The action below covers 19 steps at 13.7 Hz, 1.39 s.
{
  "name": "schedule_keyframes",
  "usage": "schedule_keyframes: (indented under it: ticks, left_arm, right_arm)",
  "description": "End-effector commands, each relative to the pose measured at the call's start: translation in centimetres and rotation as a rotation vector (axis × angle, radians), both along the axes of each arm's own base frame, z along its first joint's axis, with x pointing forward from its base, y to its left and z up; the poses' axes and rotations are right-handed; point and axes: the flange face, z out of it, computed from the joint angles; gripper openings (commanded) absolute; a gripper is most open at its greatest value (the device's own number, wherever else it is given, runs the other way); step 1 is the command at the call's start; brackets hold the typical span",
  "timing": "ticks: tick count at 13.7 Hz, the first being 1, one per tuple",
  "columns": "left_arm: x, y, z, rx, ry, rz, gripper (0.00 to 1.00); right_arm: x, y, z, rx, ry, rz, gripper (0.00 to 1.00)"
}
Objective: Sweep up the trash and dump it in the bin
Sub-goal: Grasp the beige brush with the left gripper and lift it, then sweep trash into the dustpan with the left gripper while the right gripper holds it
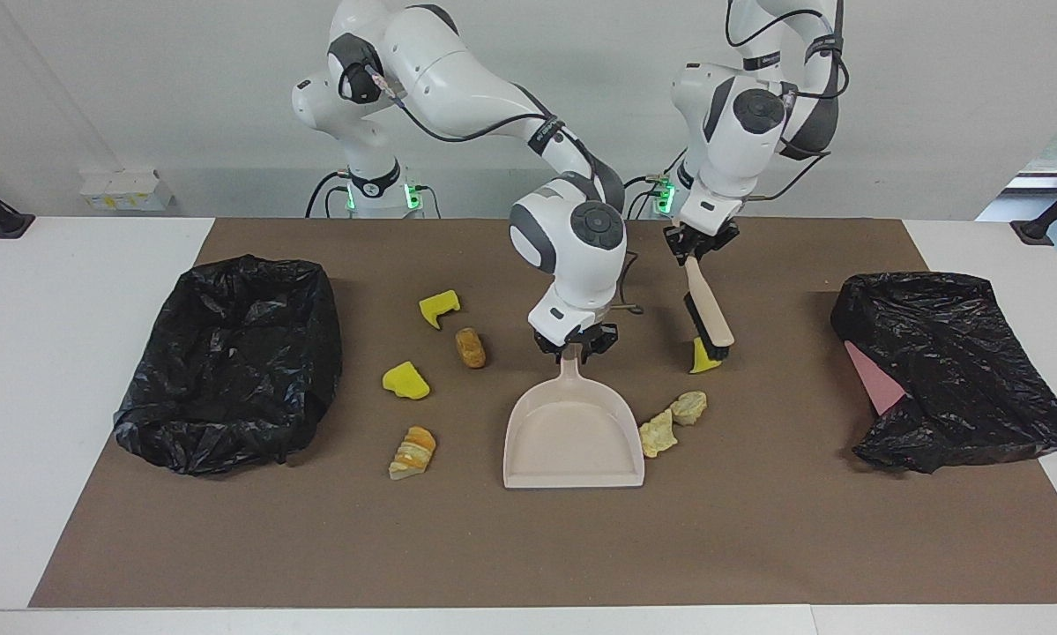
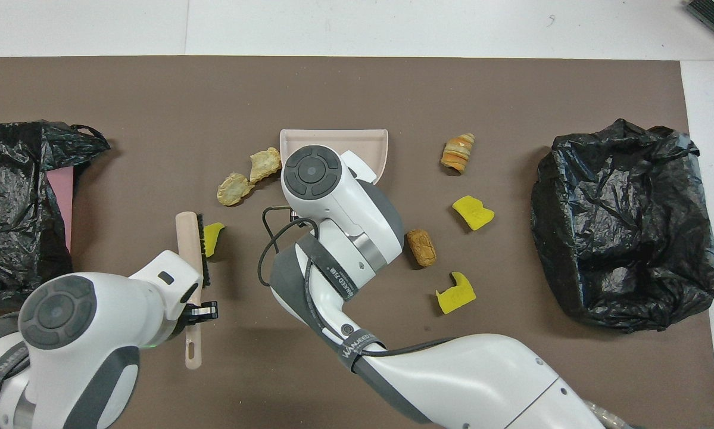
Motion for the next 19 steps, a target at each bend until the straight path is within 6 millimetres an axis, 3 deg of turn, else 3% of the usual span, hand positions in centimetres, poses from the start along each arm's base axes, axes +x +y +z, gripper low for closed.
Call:
schedule_keyframes:
  ticks: [1,4,7,10,13,15,19]
  left_arm:
    - [3.0,3.1,0.1,0.004,-0.029,-0.014,0.00]
    - [4.9,5.3,-1.2,0.002,-0.043,-0.013,0.00]
    - [6.2,6.1,-3.8,0.005,-0.045,-0.001,0.00]
    - [6.3,5.9,-4.0,-0.003,-0.047,0.049,0.00]
    - [5.8,4.2,-4.1,0.009,-0.038,0.257,0.00]
    - [5.4,1.5,-4.4,-0.030,-0.021,0.346,0.00]
    - [7.4,0.9,-4.8,-0.062,-0.019,0.368,0.00]
  right_arm:
    - [-0.1,-0.6,1.4,-0.001,-0.026,-0.018,0.21]
    - [0.2,-1.2,2.4,0.007,-0.037,-0.016,0.00]
    - [0.3,-1.8,3.7,0.014,-0.047,-0.015,0.00]
    - [0.8,-3.6,4.7,0.010,-0.049,0.136,0.00]
    - [1.9,-5.4,5.0,-0.008,-0.055,0.357,0.00]
    - [3.1,-7.4,5.4,-0.050,-0.068,0.533,0.00]
    - [5.1,-10.9,5.2,-0.099,-0.047,0.846,0.00]
